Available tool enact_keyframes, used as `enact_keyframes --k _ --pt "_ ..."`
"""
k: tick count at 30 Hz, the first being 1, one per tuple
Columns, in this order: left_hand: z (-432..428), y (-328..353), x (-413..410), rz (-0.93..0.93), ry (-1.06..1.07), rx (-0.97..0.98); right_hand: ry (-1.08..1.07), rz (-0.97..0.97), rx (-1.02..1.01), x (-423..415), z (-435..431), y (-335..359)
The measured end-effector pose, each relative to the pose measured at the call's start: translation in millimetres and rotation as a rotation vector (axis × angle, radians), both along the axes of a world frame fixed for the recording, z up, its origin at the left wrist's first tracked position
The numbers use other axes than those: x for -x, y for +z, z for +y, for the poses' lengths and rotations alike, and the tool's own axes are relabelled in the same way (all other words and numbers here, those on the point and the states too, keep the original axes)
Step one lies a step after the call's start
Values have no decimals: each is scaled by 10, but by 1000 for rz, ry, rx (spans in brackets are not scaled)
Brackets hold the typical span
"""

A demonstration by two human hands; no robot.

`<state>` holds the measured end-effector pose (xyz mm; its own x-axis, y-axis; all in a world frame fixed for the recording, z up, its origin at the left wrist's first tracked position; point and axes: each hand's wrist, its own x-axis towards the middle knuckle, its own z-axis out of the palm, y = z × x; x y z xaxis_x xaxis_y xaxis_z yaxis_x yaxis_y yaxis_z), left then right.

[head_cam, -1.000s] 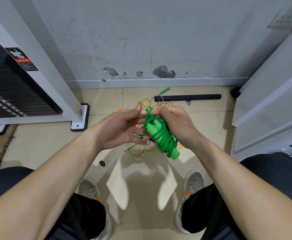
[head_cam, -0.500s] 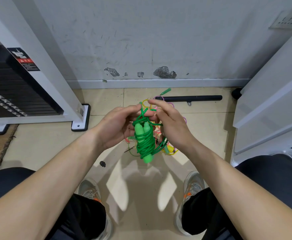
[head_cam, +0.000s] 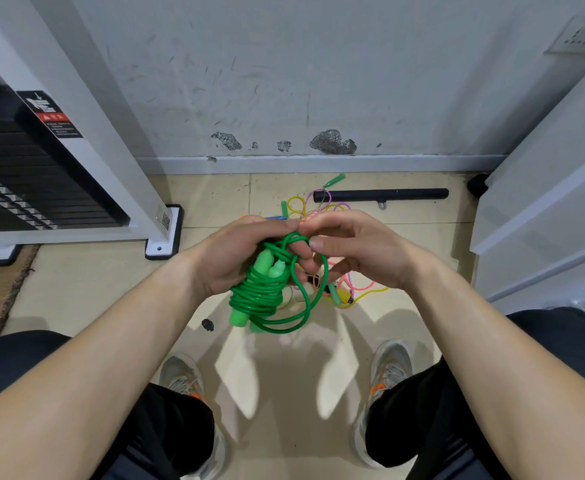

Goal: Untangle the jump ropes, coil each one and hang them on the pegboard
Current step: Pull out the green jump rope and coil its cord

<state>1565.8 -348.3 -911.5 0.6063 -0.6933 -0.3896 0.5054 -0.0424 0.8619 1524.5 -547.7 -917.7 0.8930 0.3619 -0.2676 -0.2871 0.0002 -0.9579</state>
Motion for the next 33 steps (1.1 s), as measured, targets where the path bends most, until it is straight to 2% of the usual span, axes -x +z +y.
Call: enact_keyframes --k 6,13,22,28,30,33 --pt "-11 26 41 -10 -29 -48 47 -71 59 -27 -15 -27" --pt "-45 -12 73 42 -87 -46 247 -71 21 -21 25 2" --pt "-143 -64 118 142 45 30 87 -18 -132 -46 73 -118" --pt "-213 -76 131 176 208 36 -41 50 -281 -62 97 -210" --pt "-214 -39 128 158 247 30 -8 80 -309 -82 48 -212" --pt "-191 10 128 187 237 39 160 158 -428 -97 -46 -214"
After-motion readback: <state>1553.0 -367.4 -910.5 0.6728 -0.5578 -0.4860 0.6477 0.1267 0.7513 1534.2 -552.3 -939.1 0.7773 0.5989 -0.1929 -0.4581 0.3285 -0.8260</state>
